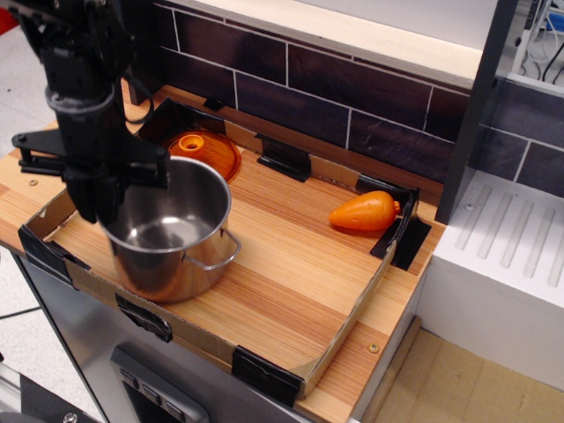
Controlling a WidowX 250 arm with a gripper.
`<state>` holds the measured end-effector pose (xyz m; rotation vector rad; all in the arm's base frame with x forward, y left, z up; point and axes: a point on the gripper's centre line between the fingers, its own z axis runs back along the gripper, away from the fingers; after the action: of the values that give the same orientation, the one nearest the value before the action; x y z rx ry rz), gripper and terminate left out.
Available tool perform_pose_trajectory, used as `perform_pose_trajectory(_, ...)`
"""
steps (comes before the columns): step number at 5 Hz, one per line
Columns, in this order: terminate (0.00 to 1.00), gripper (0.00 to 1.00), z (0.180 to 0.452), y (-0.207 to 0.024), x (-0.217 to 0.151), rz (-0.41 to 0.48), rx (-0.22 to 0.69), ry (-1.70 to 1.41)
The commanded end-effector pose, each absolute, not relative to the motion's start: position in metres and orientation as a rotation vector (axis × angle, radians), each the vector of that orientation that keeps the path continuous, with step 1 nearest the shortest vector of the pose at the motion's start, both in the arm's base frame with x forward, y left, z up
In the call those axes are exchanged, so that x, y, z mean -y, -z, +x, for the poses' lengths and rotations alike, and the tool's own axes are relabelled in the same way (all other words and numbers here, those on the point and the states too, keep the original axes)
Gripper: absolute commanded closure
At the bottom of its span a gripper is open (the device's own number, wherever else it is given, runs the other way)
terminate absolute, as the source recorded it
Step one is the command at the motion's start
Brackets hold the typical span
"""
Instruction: Topple metal pot
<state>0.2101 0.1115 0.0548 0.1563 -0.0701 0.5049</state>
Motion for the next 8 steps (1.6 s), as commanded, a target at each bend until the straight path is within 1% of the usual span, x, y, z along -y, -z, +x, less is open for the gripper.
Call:
perform_pose_trajectory(1,0.0,1.0,0.232,-0.093,-0.119,0.314,0.182,-0.707)
perform_pose_trajectory(2,0.0,1.0,0.234,-0.103,-0.109,0.436,0.167,-0.789)
perform_pose_trajectory(3,0.0,1.0,0.234,-0.117,-0.1,0.533,0.11,-0.831)
perform_pose_trajectory(4,0.0,1.0,0.231,-0.123,-0.092,0.668,0.097,-0.867)
perform_pose_trajectory(5,0.0,1.0,0.23,-0.115,-0.085,0.815,0.096,-0.911)
perform_pose_trajectory(6,0.0,1.0,0.229,-0.098,-0.07,0.904,0.101,-0.925)
perform_pose_trajectory(7,0.0,1.0,0.234,-0.084,-0.059,0.969,0.166,-0.941)
perform_pose_trajectory(8,0.0,1.0,0.241,-0.078,-0.047,1.026,0.157,-0.951)
